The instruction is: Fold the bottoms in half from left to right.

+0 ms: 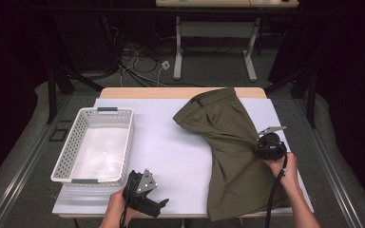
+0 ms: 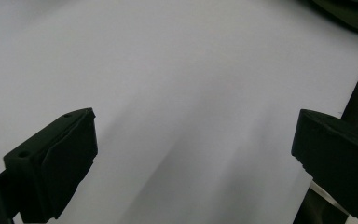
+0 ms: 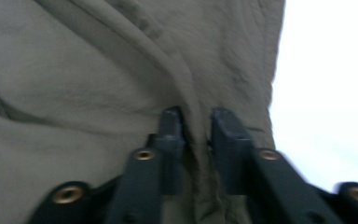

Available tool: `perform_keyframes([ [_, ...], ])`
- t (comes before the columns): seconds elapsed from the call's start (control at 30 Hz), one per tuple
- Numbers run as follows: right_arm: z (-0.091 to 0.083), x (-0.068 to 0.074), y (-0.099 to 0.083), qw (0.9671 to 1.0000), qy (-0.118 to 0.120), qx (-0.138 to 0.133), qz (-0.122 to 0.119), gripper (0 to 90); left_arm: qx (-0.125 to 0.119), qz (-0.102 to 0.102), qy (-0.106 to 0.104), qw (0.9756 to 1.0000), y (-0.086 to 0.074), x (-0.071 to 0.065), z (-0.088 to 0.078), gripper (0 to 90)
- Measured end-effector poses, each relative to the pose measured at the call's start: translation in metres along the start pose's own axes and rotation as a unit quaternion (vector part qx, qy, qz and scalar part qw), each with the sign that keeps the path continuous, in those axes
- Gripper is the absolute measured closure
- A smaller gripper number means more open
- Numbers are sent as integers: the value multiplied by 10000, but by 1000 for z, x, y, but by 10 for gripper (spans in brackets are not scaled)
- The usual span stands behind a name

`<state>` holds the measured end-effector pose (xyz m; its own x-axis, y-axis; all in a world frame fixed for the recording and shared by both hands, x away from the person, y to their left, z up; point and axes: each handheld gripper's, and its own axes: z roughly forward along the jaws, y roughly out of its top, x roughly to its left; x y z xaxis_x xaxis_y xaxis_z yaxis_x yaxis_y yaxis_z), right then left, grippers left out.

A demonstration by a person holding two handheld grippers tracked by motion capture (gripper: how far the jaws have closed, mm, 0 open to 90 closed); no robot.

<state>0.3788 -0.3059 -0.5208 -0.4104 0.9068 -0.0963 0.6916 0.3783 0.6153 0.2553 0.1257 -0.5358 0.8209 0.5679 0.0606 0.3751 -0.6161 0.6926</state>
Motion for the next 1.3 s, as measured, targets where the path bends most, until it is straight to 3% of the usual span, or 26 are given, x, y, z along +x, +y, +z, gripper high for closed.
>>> perform_keyframes([
  [0.17,-4,7,11,9996,125,-204,-145,564,10,26,-4,10000,0,-1,1,0],
  [0.33,-7,15,25,9985,222,-439,-248,561,20,34,-9,10000,1,-2,2,0],
  [0.47,0,28,41,9969,219,-547,-524,567,23,38,-23,10000,1,-3,3,0],
  [0.6,10,31,53,9964,235,-604,-547,580,68,34,-64,10000,1,-2,3,0],
  [1.0,38,34,49,9967,321,-190,-725,560,45,39,-52,10000,1,-2,4,0],
  [1.17,42,37,50,9957,430,-224,-789,653,35,28,-39,10000,0,-2,5,0],
  [1.2,44,40,49,9952,454,-171,-848,742,39,34,-40,10000,0,-2,5,0],
  [1.23,44,40,49,9952,454,-171,-848,742,39,34,-40,10000,0,-2,5,0],
  [1.3,45,41,48,9948,440,-144,-905,835,52,46,-45,10000,0,-1,4,0],
])
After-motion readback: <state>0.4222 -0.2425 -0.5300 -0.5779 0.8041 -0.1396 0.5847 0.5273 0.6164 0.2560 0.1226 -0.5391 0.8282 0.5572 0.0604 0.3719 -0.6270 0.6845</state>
